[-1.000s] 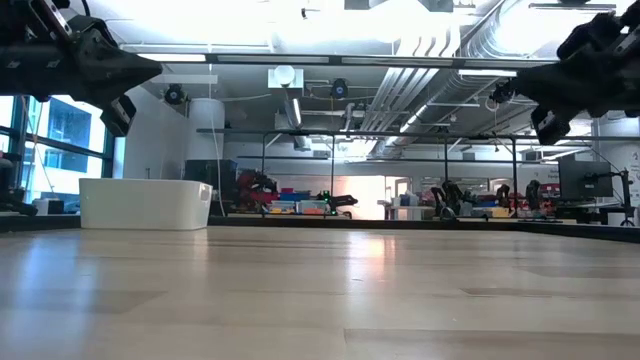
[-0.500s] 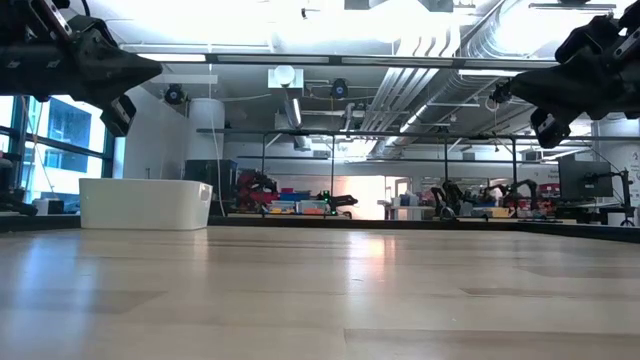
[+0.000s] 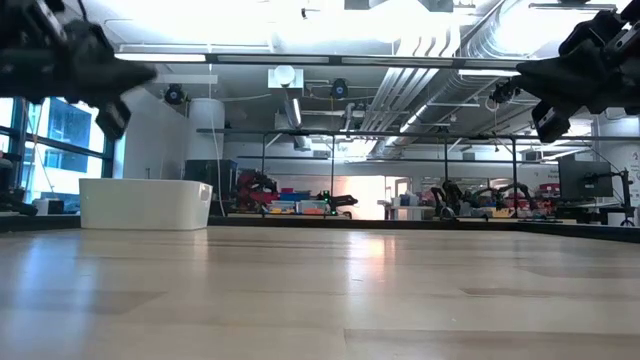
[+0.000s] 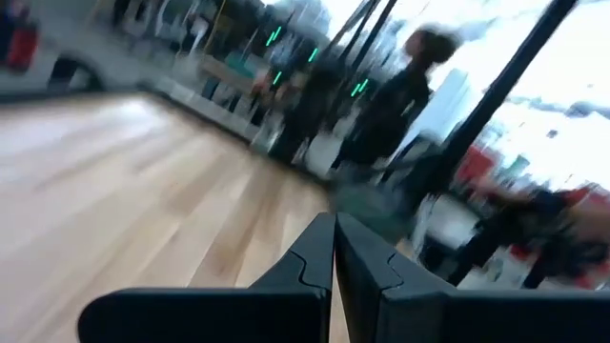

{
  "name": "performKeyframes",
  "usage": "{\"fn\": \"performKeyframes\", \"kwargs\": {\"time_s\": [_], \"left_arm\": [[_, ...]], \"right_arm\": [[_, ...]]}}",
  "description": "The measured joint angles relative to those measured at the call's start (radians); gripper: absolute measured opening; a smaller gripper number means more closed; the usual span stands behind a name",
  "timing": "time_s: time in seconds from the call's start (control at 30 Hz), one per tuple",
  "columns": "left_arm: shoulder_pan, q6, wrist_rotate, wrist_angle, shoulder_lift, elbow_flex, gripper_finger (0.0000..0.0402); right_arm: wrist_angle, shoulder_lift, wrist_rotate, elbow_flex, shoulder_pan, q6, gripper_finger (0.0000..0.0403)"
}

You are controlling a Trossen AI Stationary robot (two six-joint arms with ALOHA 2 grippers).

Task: Sort blocks
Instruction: Return to Home Position

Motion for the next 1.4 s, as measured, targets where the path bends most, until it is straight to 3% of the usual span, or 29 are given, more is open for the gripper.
{"fn": "performKeyframes", "kwargs": {"time_s": [1.4], "left_arm": [[-0.005,0.000,0.002,-0.025,0.003,-0.001,0.0001]], "right_arm": [[0.000,0.006,0.001,-0.001,-0.002,0.000,0.0000]]}}
